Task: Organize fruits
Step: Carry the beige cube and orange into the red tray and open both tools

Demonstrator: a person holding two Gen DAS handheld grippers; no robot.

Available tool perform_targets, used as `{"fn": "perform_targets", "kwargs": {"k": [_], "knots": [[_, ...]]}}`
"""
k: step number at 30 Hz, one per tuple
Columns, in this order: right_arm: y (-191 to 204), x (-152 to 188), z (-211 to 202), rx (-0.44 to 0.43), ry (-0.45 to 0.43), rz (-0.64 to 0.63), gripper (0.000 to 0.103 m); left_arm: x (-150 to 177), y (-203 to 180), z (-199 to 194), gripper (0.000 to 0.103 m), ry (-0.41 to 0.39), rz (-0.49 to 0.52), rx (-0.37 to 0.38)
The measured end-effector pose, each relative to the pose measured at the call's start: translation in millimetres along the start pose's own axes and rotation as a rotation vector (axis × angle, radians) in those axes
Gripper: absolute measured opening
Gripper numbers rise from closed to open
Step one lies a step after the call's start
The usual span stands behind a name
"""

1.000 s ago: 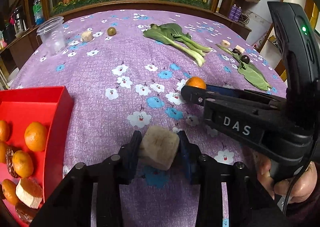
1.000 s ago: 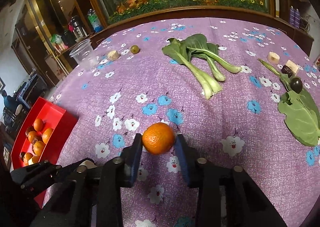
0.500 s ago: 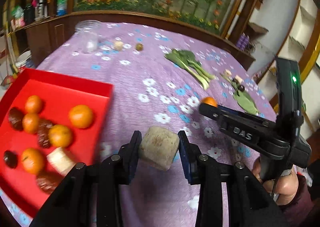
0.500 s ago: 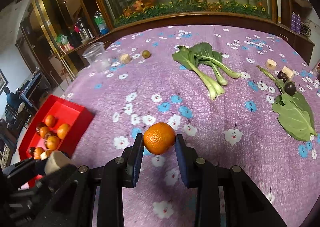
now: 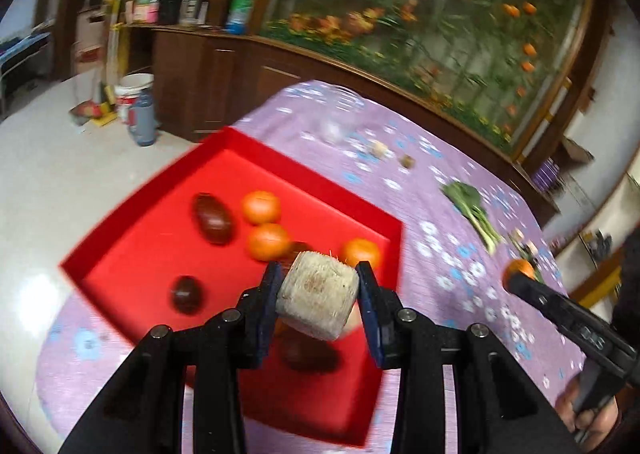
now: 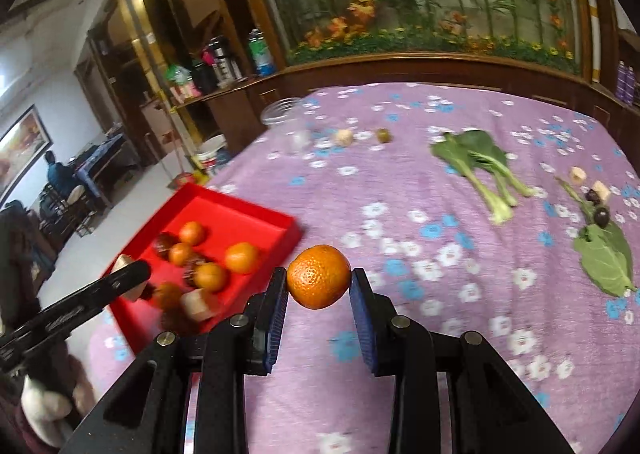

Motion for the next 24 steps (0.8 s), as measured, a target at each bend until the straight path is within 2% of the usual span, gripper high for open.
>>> {"fn": "perform_targets", "kwargs": {"k": [5,10,24], "knots": [[37,2,10,-0.076,0.027,-0.024,0.035,-4,29,1,0.036,-0.009,-0.052,-0.022],[70,9,29,-0.132,0.078,-0.066,0.035,-3,40,9,0.036,0.0,-0.056,-0.037],[142,34,74,-0.257,0.199,-0.19,0.035,-5,65,18,0.036,-0.034,-0.065,-0.151]]}}
Point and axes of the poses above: each gripper's, at about its wrist camera, not at the fingertips, and z roughly the way its jaws point, y to its left, x to its underside, the point moved 1 cm from there along z, roughly the way its jaws point, and after that the axes turned 8 degrees about -z, right-handed, at the moved point
